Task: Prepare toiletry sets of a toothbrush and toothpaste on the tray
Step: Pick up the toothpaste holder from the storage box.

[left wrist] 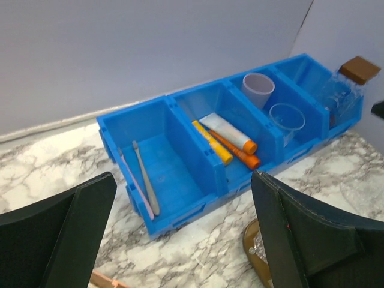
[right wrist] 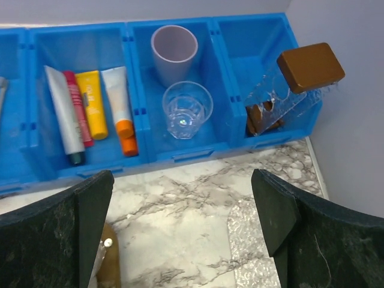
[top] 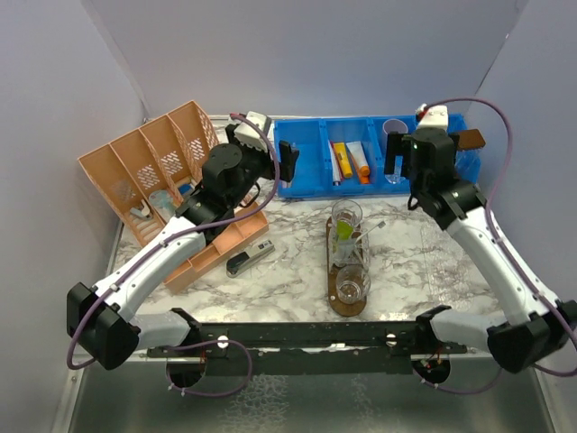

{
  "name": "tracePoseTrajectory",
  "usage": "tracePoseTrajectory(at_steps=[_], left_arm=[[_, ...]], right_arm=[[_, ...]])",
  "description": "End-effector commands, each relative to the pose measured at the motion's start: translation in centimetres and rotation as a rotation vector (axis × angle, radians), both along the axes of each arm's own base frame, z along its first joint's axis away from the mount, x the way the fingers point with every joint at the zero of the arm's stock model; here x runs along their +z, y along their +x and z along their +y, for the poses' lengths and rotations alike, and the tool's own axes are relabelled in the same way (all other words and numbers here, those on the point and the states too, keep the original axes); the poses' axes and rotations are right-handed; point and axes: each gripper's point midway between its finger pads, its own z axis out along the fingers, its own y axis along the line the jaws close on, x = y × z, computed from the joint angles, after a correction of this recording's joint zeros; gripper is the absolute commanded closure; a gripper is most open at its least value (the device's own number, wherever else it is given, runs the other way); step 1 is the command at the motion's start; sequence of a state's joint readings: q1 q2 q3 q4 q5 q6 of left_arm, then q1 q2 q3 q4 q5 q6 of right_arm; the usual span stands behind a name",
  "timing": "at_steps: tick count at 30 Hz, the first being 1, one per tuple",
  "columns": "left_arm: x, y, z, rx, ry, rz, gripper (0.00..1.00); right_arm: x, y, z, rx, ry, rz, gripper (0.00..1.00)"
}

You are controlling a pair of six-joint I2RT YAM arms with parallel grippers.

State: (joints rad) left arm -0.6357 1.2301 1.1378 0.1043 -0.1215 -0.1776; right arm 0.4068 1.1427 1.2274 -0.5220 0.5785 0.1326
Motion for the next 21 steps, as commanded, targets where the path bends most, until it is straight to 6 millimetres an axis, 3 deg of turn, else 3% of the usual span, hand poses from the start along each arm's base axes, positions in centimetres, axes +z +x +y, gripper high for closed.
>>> tracePoseTrajectory(at_steps=[1,4,7,12,16,21], left_arm=[[-0.9,-0.3,0.5,-0.034,-0.006,-0.009,0.01],[-1.0,-0.3,0.8,-0.025,0.004,-0.021,0.01],[-1.3,-0.4,0.5,-0.033,0.009,-0.021,0.01],[-1.7,-0.8,-0.2,-0.047,0.036,-0.035,0.01],[-1.9,-0.9,-0.2,-0.034,0.053,-0.046,0.01],[-2.0,-1.2,-0.3,-0.021,0.07,-0.059,0.01]], right_arm=[[-0.1,2.6,-3.6,-0.128,-0.021,0.048,0.0],[-1.4,4.1,-7.6,-0.201,0.049,0.06,0.0],[-2.9,5.1,-10.4,-0.241,0.139,0.054,0.0],[-5.1,5.8,-12.0,-0.243,0.16,-0.028,0.02],[-6.1,5.2,-13.3,-0.199,0.137,-0.167,0.04],[-6.9,5.2,-16.3,-0.214,0.126,-0.272,0.15]])
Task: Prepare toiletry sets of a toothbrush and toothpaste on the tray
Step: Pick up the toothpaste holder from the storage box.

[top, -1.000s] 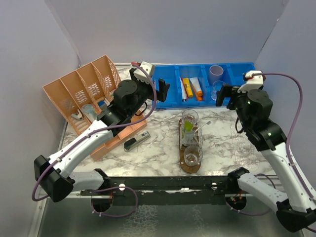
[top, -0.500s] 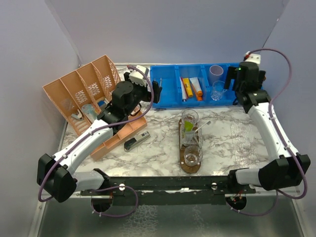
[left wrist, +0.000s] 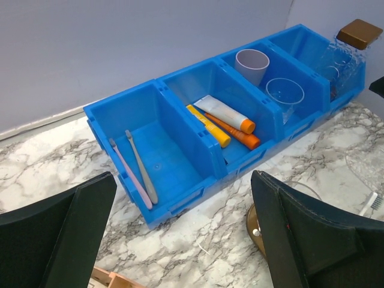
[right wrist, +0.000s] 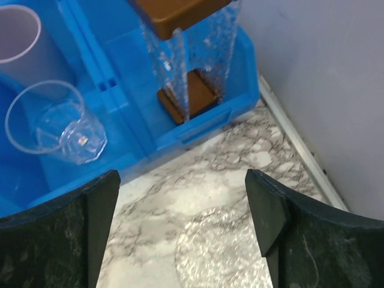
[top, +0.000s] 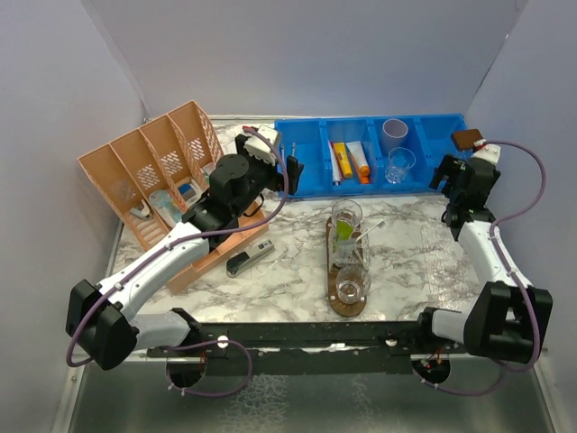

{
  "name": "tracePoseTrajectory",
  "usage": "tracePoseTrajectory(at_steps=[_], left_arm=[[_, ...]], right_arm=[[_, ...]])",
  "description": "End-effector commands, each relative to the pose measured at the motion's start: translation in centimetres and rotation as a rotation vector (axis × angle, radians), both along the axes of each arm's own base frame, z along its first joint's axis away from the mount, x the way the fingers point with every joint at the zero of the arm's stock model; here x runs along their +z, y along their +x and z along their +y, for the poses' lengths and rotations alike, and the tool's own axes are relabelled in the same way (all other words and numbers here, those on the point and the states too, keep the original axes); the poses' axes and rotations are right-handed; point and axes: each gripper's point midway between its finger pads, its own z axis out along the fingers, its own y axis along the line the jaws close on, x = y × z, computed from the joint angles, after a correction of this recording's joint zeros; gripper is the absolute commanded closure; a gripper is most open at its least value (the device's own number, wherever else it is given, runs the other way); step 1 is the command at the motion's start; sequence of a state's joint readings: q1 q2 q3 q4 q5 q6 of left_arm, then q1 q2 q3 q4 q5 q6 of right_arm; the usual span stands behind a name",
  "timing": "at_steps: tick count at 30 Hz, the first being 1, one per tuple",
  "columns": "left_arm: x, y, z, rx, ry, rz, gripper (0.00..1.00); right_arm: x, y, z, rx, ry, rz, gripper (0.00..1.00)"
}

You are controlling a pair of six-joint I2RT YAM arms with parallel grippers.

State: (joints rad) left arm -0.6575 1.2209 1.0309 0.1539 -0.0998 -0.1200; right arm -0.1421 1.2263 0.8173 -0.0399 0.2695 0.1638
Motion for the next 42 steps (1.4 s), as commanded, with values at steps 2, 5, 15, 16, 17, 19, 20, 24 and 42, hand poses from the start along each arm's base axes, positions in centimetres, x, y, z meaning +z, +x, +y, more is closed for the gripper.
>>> tracePoseTrajectory(at_steps=[2,5,15,16,17,19,20,24,42], left_arm=[[1.9,-0.5,0.3,0.017,-0.009,-0.075,0.01],[1.9,-0.7,0.2,0.014,-0.007,-0.077,0.01],[2.1,-1.3,-0.2,0.0,-0.007,-0.092,0.01],[2.2,-1.3,-0.2,0.002,-0.006,-0.093,0.01],[2.3,-1.3,-0.1,0.005,-0.005,-0.095,0.01],[2.2,-1.3,-0.1,0.004,-0.003,-0.096,0.01],[2.3,-1.4,-0.1,0.004,-0.004,-0.097,0.01],[2.2,-1.3,-0.3,0.003,0.003,-0.096,0.01],[1.5,-1.0,-0.6,-0.008,0.028,-0.089,0.02]], right_arm=[[5.2,2.6,-2.3,0.055,-0.075,-0.314,0.17],[4.3,4.0,-1.2,0.188,-0.136,-0.374,0.19],[0.1,7.0,-4.0,0.291,-0.116,-0.443,0.32],[-0.5,7.3,-4.3,0.298,-0.111,-0.437,0.32],[-1.0,7.6,-4.5,0.316,-0.101,-0.434,0.33],[-1.8,8.2,-4.5,0.369,-0.108,-0.429,0.35],[-2.2,8.4,-4.4,0.384,-0.12,-0.42,0.36],[-3.0,9.4,-4.5,0.44,-0.181,-0.405,0.38],[-5.2,12.8,-4.4,0.623,-0.229,-0.381,0.67]])
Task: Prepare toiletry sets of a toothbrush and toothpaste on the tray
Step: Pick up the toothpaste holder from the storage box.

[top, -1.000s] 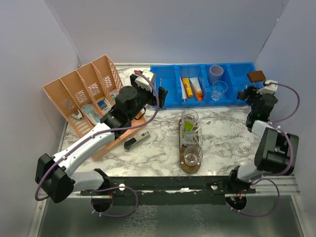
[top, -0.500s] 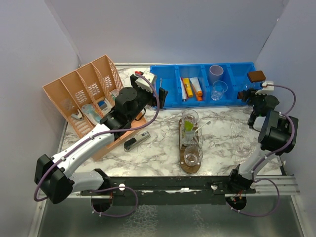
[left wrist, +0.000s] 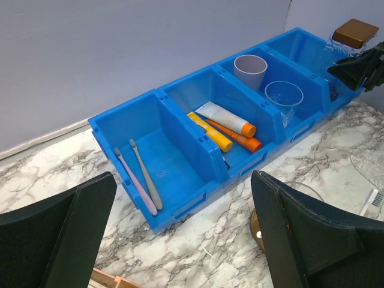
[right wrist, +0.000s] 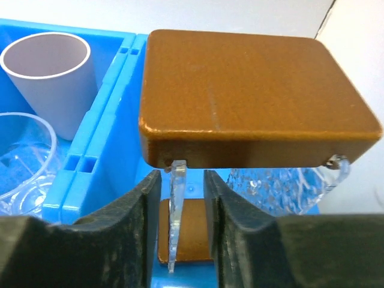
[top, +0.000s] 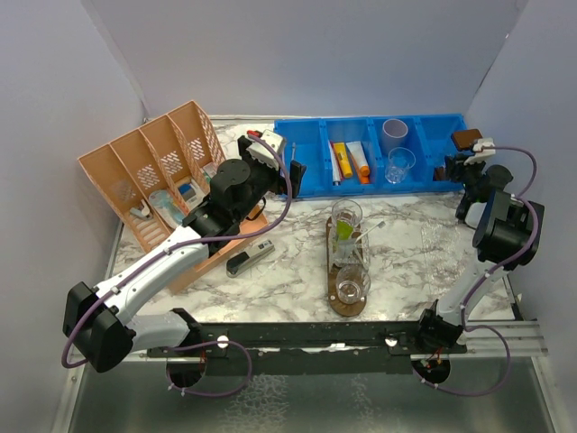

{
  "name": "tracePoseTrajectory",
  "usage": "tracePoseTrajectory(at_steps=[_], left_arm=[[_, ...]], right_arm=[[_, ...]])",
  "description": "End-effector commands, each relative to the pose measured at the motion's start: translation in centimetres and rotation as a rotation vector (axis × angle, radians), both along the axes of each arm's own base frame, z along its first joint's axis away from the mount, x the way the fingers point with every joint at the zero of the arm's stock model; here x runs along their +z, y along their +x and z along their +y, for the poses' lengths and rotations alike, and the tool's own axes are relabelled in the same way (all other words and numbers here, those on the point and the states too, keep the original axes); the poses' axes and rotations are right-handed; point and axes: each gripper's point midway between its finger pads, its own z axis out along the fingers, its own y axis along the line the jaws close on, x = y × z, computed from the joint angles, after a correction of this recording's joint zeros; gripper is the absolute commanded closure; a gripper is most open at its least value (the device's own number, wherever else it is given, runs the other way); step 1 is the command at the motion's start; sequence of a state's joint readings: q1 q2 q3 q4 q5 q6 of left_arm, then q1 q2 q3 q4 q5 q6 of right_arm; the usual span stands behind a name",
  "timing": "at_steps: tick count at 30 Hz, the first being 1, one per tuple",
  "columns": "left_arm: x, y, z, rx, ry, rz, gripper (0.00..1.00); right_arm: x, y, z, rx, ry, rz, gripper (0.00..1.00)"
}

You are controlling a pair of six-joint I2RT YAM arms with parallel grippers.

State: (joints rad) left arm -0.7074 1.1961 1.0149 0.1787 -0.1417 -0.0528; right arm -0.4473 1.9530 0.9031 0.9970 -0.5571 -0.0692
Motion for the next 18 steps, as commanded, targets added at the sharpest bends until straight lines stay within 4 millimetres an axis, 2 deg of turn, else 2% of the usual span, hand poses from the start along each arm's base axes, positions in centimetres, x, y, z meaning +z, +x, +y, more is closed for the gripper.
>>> tracePoseTrajectory(at_steps=[1,5,11,14,18], left_arm=[[0.6,0.1,-0.1,0.003,-0.009,-0.025,0.02],[0.6,0.0,-0.1,0.0,-0.012,-0.025,0.02],[0.8,-0.1,-0.1,-0.003,-0.02,-0.027,0.02],[1.0,-0.2,-0.1,-0.006,-0.026,-0.033,0.02],[1.1,-0.3,0.0,-0.007,-0.031,-0.036,0.02]], right_arm=[[0.0,0.1,0.4,0.053,-0.05,-0.029,0.71],[0.6,-0.1,0.5,0.06,-0.074,-0.048,0.81],[3.8,0.1,-0.3,0.021,-0.124,-0.078,0.94],[6.0,0.1,-0.9,-0.01,-0.156,-0.098,0.99],[10.3,-0.5,-1.3,-0.054,-0.171,-0.161,0.99]])
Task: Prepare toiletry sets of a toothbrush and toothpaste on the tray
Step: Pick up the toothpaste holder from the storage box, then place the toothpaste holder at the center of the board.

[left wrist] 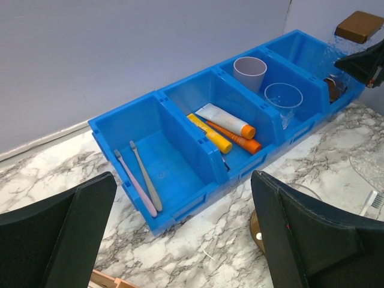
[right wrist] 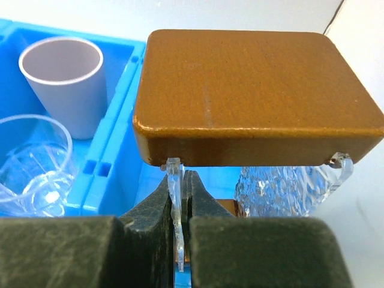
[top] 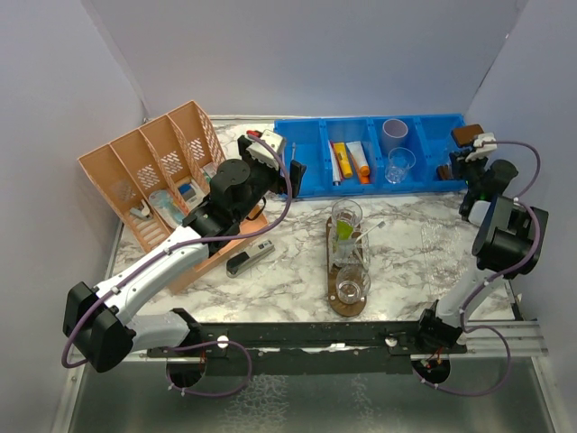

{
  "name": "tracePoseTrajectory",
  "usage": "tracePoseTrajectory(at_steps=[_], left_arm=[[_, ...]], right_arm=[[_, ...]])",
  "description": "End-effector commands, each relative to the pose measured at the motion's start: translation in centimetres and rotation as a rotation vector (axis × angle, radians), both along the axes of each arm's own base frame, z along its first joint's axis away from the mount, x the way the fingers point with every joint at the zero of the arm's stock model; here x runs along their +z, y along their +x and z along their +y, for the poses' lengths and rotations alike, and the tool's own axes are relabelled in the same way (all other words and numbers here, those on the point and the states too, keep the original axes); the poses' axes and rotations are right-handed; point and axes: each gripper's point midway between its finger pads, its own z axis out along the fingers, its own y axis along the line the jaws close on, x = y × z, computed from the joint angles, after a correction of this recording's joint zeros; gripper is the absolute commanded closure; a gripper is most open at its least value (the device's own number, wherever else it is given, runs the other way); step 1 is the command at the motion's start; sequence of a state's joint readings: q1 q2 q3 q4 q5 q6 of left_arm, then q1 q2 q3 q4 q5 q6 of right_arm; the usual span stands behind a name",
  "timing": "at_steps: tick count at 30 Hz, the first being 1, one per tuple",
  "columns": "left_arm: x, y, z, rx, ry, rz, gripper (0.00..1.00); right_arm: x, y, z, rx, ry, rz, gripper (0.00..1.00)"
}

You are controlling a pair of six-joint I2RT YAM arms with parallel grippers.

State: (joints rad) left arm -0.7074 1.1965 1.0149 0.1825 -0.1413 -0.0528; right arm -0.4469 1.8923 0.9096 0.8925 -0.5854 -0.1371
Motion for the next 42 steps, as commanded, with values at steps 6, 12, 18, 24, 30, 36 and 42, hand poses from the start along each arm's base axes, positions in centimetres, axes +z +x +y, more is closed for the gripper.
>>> tracePoseTrajectory(at_steps=[6,12,18,24,30,36,42], left_arm=[[1.1,-0.4,0.0,-0.007,-0.034,-0.035,0.02],[1.2,-0.4,0.2,-0.002,-0.031,-0.039,0.02],[0.9,-0.3,0.1,-0.002,-0.026,-0.029,0.02],[0.3,-0.2,-0.3,-0.014,-0.026,-0.013,0.02],[0.0,-0.2,-0.6,-0.026,-0.023,-0.001,0.02],[-0.2,-0.2,-0.7,-0.028,-0.024,0.005,0.03],[-0.9,0.0,-1.2,-0.038,-0.017,0.023,0.03]], right_arm=[[16.4,-1.5,-0.1,-0.117,-0.101,-0.284,0.99],[20.9,-6.4,1.2,-0.211,0.129,-0.244,0.99],[18.4,-12.4,3.5,-0.31,0.418,0.056,0.99],[13.3,-17.8,6.8,-0.388,0.596,0.304,0.99],[8.9,-19.7,13.8,-0.117,0.658,0.603,0.99],[3.8,-21.2,16.6,0.033,0.711,0.819,0.99],[1.1,-21.9,18.3,0.157,0.744,0.92,0.99]])
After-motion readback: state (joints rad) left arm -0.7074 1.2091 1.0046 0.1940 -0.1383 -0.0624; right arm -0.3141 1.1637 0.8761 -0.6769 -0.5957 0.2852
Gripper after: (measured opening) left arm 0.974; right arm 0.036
